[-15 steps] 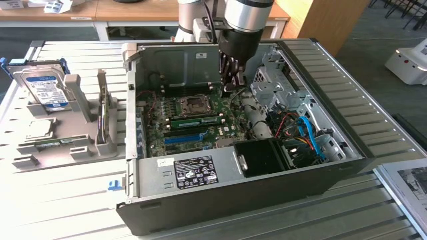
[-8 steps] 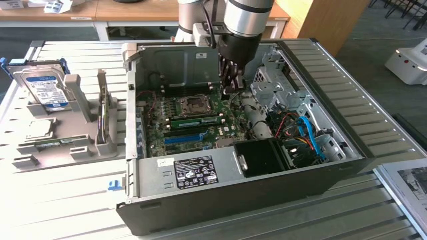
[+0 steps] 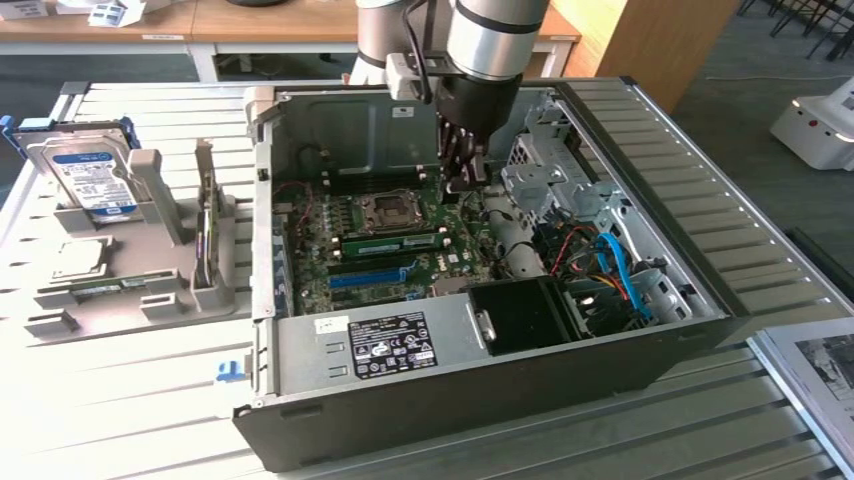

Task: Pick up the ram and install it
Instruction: 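Press down the ram until it locks into place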

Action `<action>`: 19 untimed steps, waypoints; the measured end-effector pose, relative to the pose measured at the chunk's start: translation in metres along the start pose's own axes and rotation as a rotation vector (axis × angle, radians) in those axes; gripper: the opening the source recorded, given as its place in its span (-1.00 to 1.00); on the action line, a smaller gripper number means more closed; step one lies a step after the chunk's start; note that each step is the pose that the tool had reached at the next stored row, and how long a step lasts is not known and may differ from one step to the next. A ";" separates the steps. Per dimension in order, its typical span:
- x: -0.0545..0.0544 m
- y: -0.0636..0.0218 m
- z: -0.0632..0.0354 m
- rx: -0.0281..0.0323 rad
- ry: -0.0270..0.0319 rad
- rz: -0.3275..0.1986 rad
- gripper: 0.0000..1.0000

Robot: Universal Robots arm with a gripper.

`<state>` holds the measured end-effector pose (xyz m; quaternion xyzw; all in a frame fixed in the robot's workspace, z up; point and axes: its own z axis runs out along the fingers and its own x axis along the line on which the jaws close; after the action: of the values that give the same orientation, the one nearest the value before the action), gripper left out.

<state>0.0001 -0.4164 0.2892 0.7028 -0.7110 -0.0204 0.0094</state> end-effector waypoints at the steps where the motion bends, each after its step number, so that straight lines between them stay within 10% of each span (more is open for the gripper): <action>1: 0.000 0.0000 0.0007 0.0000 0.0000 0.000 -0.80; 19: 0.000 -0.0007 0.0157 0.0000 0.0009 0.000 -0.80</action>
<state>0.0001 -0.4164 0.2735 0.7028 -0.7110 -0.0201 0.0097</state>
